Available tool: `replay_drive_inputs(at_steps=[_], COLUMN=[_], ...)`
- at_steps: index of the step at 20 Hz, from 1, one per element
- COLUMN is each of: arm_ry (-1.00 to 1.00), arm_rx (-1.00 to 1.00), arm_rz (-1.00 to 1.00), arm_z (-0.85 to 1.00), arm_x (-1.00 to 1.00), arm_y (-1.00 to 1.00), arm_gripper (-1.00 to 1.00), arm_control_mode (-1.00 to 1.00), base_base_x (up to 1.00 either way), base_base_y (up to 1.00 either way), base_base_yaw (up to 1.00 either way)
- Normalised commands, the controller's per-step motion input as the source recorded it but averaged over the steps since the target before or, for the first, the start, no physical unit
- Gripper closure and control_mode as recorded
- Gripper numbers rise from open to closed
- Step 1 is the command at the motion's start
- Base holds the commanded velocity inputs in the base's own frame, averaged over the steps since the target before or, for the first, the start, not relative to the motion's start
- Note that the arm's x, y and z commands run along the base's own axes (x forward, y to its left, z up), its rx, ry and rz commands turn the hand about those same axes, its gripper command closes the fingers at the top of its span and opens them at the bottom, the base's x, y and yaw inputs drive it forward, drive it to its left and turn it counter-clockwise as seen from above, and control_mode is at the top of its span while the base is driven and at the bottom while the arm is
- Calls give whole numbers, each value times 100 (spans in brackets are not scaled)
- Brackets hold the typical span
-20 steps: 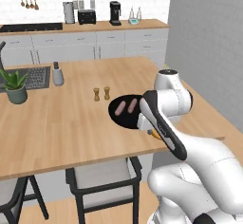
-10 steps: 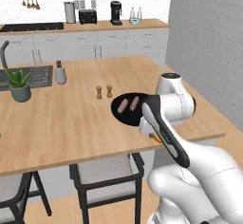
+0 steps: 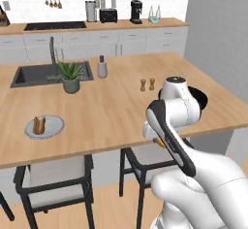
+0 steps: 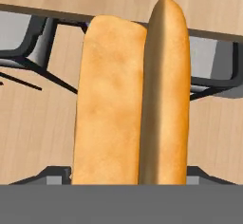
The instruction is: Place one bun and one sausage from the bowl on each plate.
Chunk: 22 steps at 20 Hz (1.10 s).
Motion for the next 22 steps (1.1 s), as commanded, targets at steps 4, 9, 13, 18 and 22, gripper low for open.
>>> replay_drive_inputs(at_steps=[4, 9, 13, 18, 22], arm_ry=[0, 0, 0, 0, 0], arm_rx=[0, 0, 0, 0, 0], arm_rz=[0, 0, 0, 0, 0], arm_z=[0, 0, 0, 0, 0], arm_x=[0, 0, 0, 0, 0], arm_y=[0, 0, 0, 0, 0], arm_gripper=[100, 100, 100, 100, 100], arm_control_mode=[100, 100, 100, 100, 100], base_base_x=[3, 2, 17, 46, 33], base_base_y=[100, 100, 100, 100, 100], base_base_yaw=[0, 0, 0, -5, -2])
